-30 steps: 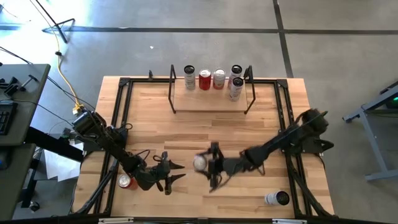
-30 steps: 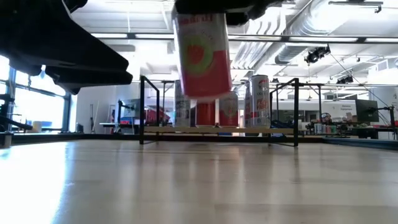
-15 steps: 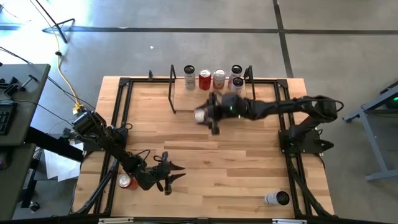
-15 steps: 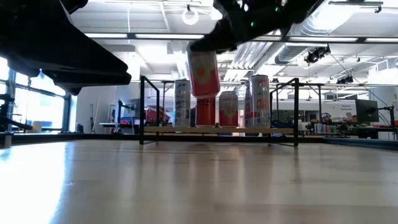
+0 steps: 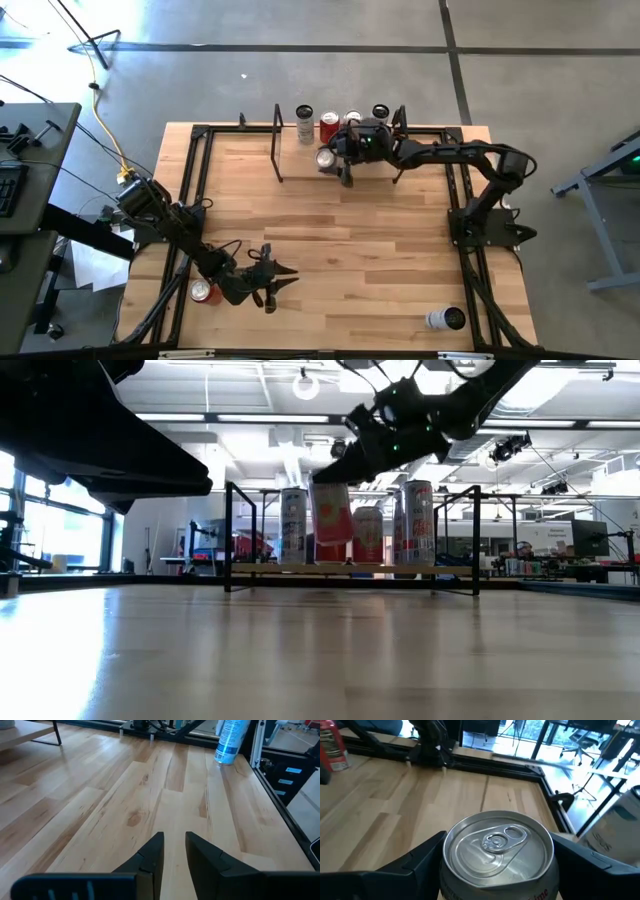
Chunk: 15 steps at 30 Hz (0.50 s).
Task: Place canned beverage on shelf
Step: Put the pink and white soda can on the shelf aligned with the other pink and white soda can
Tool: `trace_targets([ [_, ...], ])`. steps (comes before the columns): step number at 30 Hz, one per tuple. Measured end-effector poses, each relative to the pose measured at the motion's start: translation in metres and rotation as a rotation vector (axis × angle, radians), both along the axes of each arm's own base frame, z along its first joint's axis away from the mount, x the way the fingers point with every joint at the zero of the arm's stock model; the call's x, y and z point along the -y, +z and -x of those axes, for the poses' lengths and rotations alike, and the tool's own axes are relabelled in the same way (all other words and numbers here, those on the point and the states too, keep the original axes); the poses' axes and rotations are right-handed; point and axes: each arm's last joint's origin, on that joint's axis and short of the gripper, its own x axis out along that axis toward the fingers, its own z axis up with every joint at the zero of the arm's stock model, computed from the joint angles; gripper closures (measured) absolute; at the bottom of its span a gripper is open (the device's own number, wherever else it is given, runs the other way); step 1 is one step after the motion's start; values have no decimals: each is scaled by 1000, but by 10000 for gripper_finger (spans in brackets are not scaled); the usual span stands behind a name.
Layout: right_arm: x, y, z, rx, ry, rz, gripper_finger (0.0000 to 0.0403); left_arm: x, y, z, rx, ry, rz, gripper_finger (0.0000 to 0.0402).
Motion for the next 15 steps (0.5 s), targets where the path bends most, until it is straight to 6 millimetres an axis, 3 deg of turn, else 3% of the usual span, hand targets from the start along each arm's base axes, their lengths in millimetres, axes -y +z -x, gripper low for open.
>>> trace_targets([
  [7, 18, -11, 4, -18, -28, -37, 119, 0, 0, 0, 0, 0, 0, 332],
  [15, 20, -12, 5, -33, -64, -7, 119, 0, 0, 0, 1, 2, 7, 332],
])
